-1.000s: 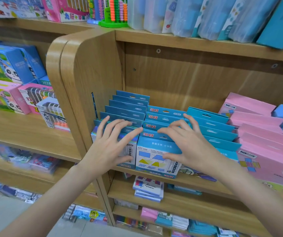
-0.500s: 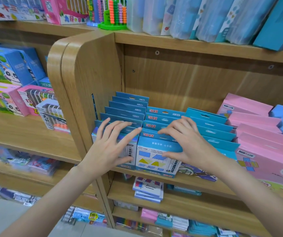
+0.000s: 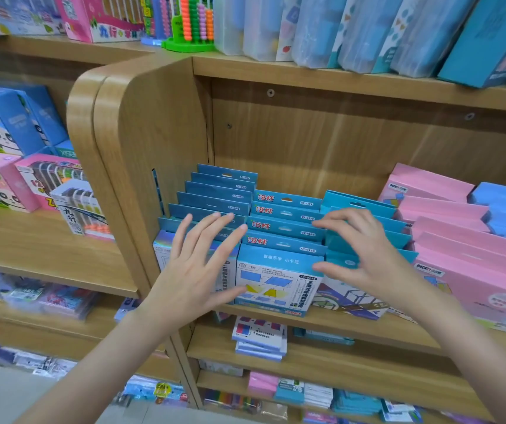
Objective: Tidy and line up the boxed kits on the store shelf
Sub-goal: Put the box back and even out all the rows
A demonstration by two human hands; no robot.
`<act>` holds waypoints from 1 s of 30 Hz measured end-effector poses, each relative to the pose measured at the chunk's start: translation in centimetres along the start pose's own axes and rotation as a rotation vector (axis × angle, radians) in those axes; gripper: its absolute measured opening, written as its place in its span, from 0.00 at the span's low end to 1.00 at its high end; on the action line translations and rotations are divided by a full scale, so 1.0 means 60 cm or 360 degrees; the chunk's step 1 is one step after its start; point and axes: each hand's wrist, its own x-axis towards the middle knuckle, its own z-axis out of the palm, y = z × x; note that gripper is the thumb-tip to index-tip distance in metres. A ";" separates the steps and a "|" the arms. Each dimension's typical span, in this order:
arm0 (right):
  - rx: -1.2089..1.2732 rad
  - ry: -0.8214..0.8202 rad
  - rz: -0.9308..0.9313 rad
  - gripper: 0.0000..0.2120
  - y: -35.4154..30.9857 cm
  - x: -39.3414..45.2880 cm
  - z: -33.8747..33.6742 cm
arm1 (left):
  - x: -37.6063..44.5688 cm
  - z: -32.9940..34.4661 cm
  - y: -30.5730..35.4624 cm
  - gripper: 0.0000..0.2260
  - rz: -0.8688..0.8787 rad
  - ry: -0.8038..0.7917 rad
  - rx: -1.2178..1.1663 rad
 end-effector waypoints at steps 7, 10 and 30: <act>-0.0313 -0.0601 0.0340 0.45 0.057 -0.029 -0.073 | 0.051 0.011 0.103 0.37 0.0159 0.0012 0.0067; -0.0558 -0.0749 0.0242 0.48 0.058 -0.025 -0.068 | 0.084 0.019 0.132 0.44 0.0115 -0.0147 0.0141; -0.0597 -0.0749 -0.0124 0.47 0.049 -0.019 -0.063 | 0.100 0.037 0.130 0.48 0.0058 -0.0286 0.0207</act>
